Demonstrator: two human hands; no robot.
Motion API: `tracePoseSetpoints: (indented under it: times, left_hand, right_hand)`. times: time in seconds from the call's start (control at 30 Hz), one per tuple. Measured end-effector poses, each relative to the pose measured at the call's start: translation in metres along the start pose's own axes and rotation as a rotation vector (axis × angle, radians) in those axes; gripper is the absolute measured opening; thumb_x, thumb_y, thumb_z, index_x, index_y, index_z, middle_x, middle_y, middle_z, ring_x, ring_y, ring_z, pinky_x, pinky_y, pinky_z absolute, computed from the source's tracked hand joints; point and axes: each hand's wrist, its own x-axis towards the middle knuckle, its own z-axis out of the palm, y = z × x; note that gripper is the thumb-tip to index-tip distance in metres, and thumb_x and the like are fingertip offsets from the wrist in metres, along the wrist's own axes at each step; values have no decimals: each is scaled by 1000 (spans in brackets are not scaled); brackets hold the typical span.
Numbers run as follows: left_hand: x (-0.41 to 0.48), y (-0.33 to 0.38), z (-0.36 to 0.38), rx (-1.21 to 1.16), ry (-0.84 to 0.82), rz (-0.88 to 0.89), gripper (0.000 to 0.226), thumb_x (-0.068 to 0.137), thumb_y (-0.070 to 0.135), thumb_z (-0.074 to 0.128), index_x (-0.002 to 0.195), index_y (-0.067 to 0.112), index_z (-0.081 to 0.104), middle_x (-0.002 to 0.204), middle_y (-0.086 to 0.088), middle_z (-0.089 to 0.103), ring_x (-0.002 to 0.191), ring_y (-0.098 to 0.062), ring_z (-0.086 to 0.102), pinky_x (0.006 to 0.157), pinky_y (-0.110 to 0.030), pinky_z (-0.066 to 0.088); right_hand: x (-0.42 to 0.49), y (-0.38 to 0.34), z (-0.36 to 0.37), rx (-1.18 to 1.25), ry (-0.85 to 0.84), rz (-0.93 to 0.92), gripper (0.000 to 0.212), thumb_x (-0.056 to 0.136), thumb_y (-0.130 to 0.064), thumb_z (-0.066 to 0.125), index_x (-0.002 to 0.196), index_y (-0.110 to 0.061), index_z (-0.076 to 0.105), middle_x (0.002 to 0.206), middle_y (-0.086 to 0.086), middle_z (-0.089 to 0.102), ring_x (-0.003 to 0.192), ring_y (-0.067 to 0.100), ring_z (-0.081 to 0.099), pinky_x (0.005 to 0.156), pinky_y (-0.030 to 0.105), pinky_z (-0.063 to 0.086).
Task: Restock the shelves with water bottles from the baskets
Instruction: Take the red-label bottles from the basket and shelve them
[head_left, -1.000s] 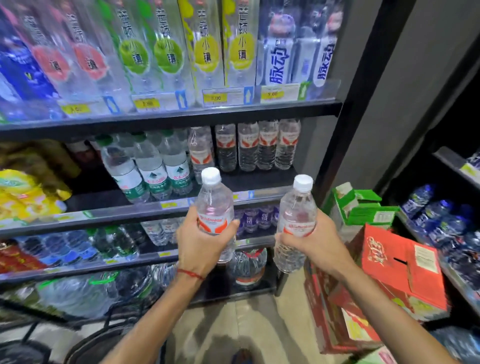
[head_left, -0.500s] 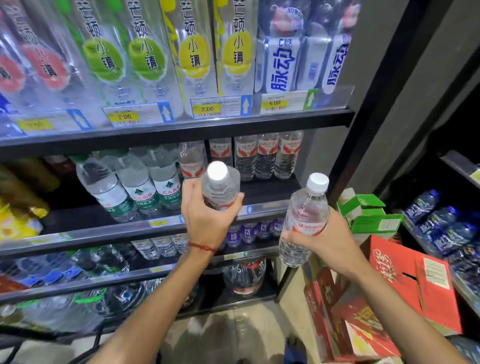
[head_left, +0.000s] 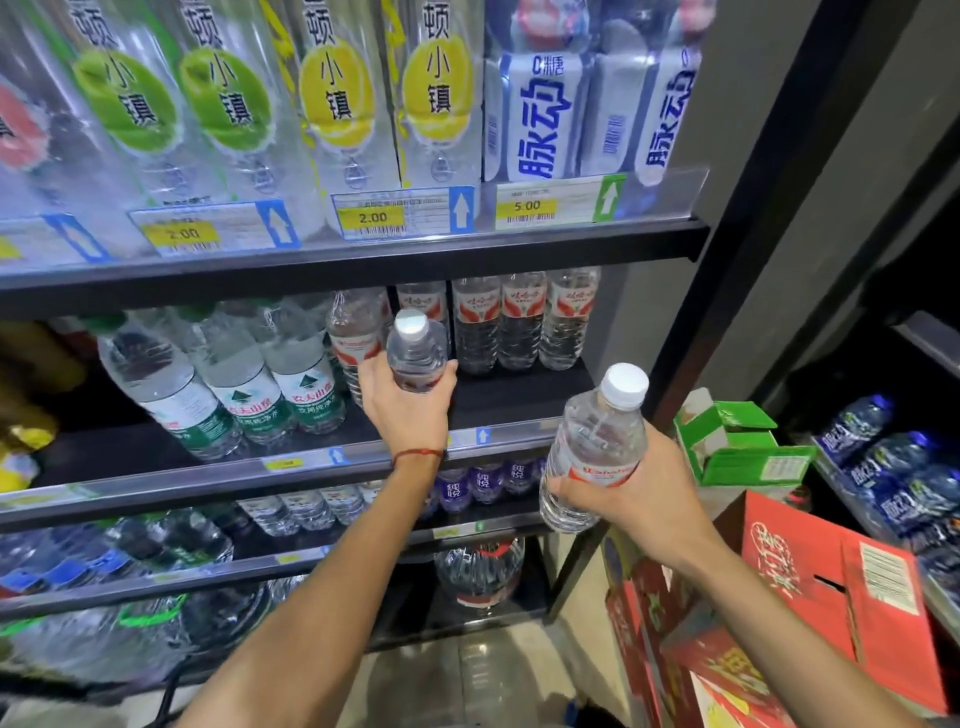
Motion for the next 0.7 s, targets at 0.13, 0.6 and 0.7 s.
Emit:
tracePoseSetpoints:
  times: [0.13,0.6,0.7]
  left_hand:
    - [2,-3,14,86,32,22,50,66,25,96,96,0,64,102,-16,59,90,-3,43,88,-6,32]
    - [-21,-161,108,38,156,-487,128,47,100,63,130,2,53,132,-12,50,131,-33,45,103,-39,44]
    - [-11,-86,83,83,162,-405,84,73,60,81,125,-1,53,133,-14,48,126,-31,44,105,-35,38]
  right_hand:
    - [8,6,2,6,-13,9,55,64,-22,100,109,-25,69,101,-15,78,93,3,74,81,20,55]
    - [11,10,-4,-43,-110,-9,53,63,-21,100,103,-31,66,96,-23,76,88,-4,71,75,11,51]
    - [10,14,-8,-44,-111,-15,54,63,-21,100,104,-28,67,97,-19,77,88,-2,72,75,13,51]
